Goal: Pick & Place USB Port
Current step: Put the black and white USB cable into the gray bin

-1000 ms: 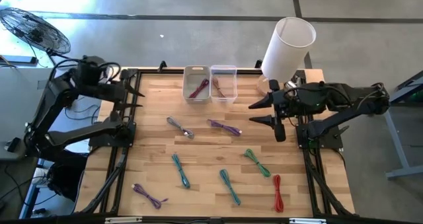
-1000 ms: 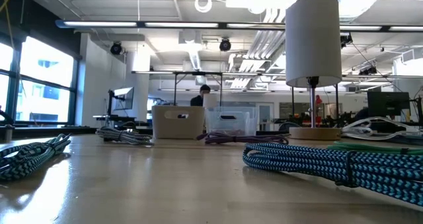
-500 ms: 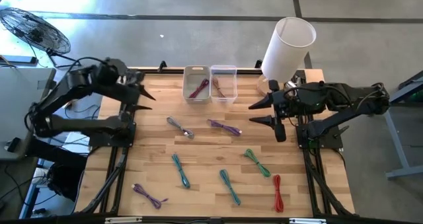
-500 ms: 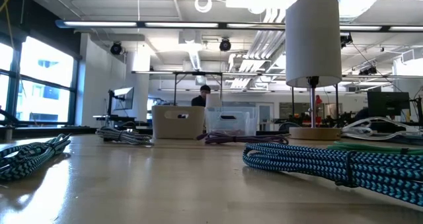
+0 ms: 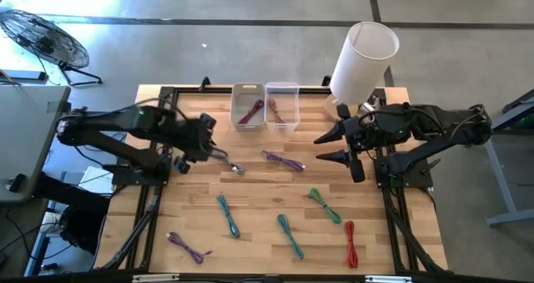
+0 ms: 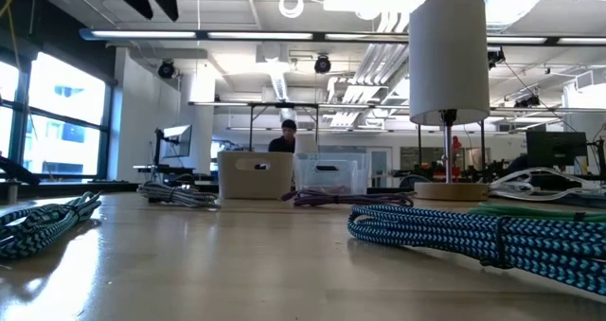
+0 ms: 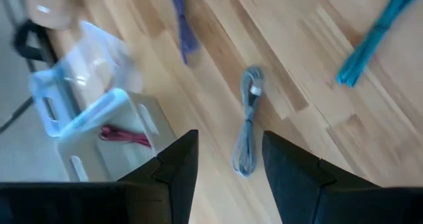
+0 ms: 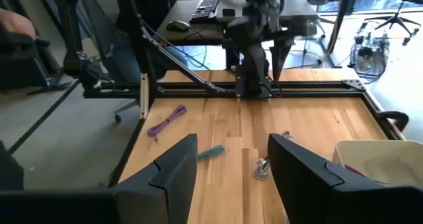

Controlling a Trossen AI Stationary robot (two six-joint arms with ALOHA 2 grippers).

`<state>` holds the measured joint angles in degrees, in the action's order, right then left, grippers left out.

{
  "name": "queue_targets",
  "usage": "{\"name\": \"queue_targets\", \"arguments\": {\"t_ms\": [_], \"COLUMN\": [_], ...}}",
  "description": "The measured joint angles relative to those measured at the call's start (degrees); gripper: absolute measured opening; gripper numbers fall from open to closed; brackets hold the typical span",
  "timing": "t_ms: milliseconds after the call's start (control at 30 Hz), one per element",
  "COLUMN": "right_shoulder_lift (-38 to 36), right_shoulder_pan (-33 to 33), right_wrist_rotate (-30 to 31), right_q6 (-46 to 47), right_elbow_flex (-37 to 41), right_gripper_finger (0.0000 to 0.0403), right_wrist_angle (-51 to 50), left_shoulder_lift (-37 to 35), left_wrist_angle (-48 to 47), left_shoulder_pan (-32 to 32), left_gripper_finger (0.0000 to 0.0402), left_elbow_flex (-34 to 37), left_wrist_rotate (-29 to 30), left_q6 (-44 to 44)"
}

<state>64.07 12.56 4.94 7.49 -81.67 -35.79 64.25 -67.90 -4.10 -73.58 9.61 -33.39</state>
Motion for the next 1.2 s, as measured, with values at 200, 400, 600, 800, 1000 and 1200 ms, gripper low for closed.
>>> {"name": "queue_targets", "arguments": {"t_ms": [200,400,600,800,1000,1200], "right_shoulder_lift": [0.0,-0.1,-0.1,-0.1,-0.1,-0.1], "right_shoulder_pan": [0.0,0.0,0.3,2.8,5.9,8.9], "right_wrist_rotate": [-3.9,-8.2,-10.2,-10.3,-9.5,-9.3], "right_q6": [-0.3,-2.1,-2.6,-3.6,-3.5,-3.5], "right_elbow_flex": [0.0,0.0,0.0,0.0,0.0,0.0], "right_gripper_finger": [0.0177,0.0177,0.0177,0.0177,0.0177,0.0177], "right_wrist_angle": [0.0,0.0,0.1,0.0,0.1,0.5], "left_shoulder_lift": [7.4,14.2,19.2,24.4,28.3,31.8], "left_wrist_angle": [-2.4,-2.7,-2.1,-0.3,0.6,0.6], "left_shoulder_pan": [-1.2,-1.2,-1.2,-1.2,-1.1,0.5], "left_gripper_finger": [0.0162,0.0162,0.0162,0.0162,0.0162,0.0162], "left_elbow_flex": [0.0,0.0,0.1,0.2,0.2,0.2], "left_wrist_rotate": [2.0,1.9,2.0,2.1,3.3,2.4], "left_q6": [3.6,3.7,3.4,3.3,2.2,5.7]}}
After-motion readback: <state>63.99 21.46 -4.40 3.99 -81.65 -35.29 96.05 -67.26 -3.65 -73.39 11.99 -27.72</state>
